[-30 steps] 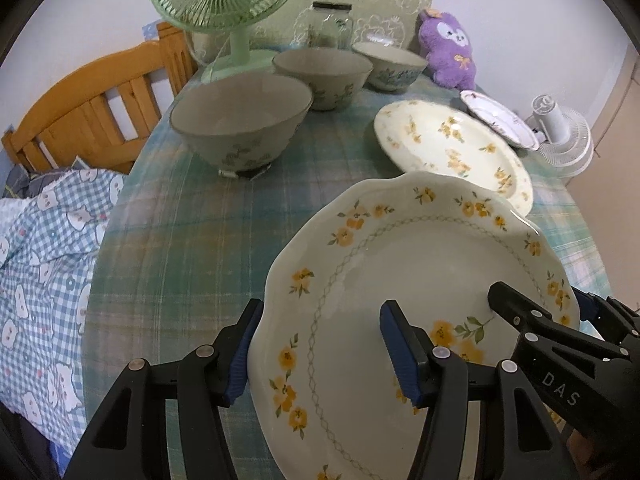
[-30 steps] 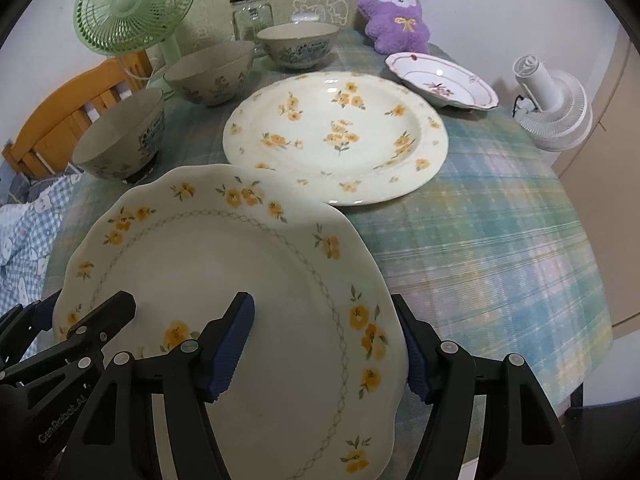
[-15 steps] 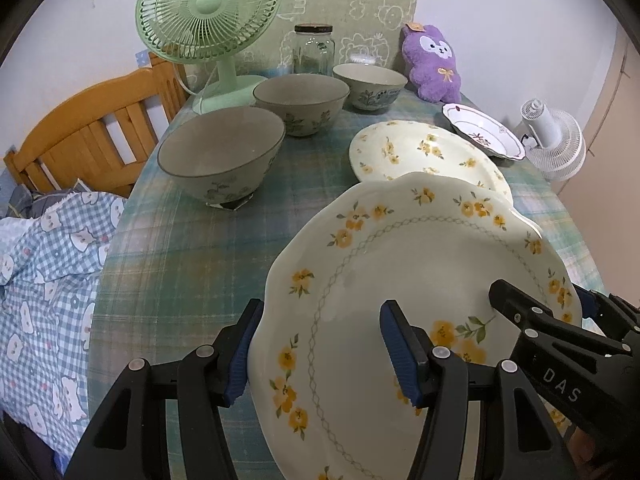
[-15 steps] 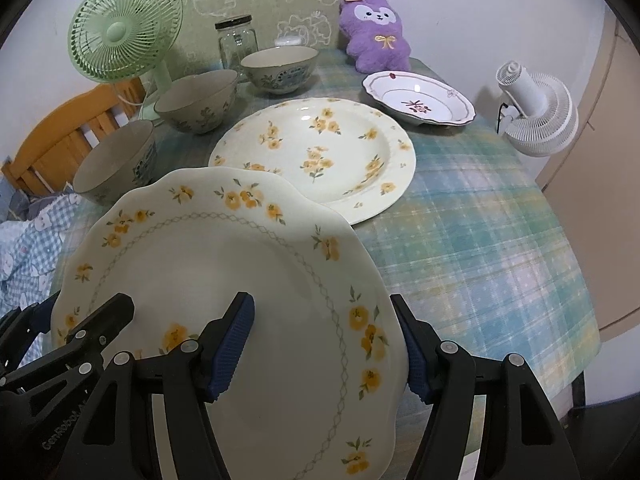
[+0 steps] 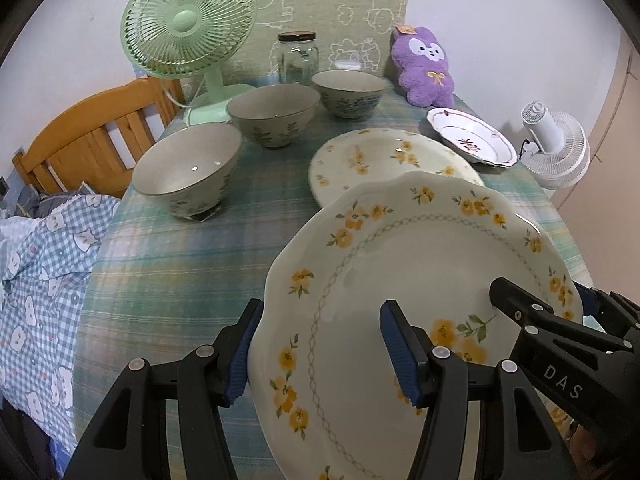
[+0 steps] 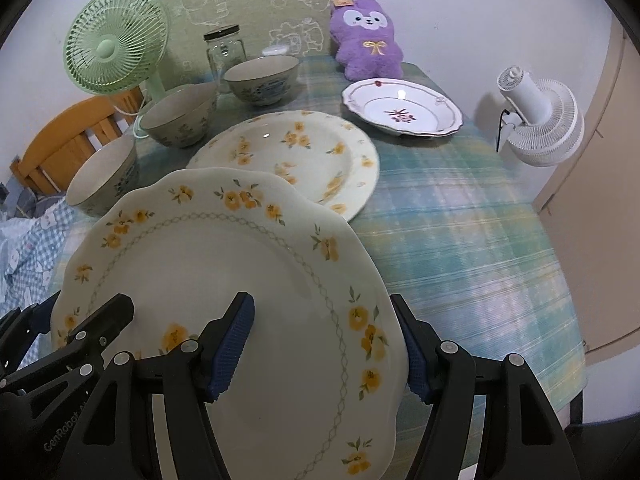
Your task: Organize plates and bowls
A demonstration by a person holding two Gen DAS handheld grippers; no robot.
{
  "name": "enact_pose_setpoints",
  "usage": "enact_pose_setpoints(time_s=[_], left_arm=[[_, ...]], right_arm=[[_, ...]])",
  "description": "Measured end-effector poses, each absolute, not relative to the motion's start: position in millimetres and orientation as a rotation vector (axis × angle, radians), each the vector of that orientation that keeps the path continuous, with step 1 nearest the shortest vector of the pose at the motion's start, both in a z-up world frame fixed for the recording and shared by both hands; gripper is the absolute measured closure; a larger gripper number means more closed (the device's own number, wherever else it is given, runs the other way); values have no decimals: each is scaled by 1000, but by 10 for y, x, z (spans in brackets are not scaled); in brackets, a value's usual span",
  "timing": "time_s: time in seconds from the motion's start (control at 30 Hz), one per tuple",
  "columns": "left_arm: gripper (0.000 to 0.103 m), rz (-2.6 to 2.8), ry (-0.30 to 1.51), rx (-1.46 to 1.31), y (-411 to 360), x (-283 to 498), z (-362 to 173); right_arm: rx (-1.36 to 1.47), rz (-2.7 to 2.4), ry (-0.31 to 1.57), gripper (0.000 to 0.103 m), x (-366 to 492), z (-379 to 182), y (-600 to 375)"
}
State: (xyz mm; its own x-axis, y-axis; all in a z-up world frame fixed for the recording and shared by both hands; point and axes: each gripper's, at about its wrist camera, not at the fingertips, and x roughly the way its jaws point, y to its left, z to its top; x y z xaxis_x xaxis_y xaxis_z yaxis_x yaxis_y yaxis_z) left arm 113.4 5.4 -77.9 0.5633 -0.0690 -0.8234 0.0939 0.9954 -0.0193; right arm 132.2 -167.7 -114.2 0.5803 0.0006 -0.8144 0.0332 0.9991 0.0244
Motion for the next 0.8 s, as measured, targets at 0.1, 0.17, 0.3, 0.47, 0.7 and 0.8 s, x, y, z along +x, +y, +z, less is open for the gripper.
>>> enact_pose_setpoints(time_s=[0.1, 0.17, 0.3, 0.47, 0.7, 0.8], left_arm=[[43, -95, 967, 25, -63, 1145, -773], [43, -95, 969, 22, -160, 1155, -775], [43, -99, 969, 22, -347, 1168, -772], [43, -99, 973, 16, -591, 1205, -790], [43, -100, 980, 15, -921, 1261, -828], [43, -101, 981, 14, -1050, 1296, -847]], right_arm=[[34, -19, 951, 32, 1332, -1127, -1812], [30, -21, 952, 32, 1335, -1116, -1910], [30, -26, 955, 32, 1345, -1111, -2117], [21, -29, 961, 32, 1371, -1114, -2352], [14, -33, 970, 32, 1430, -1121, -2680], [11, -36, 974, 32, 1463, -1128, -2823]])
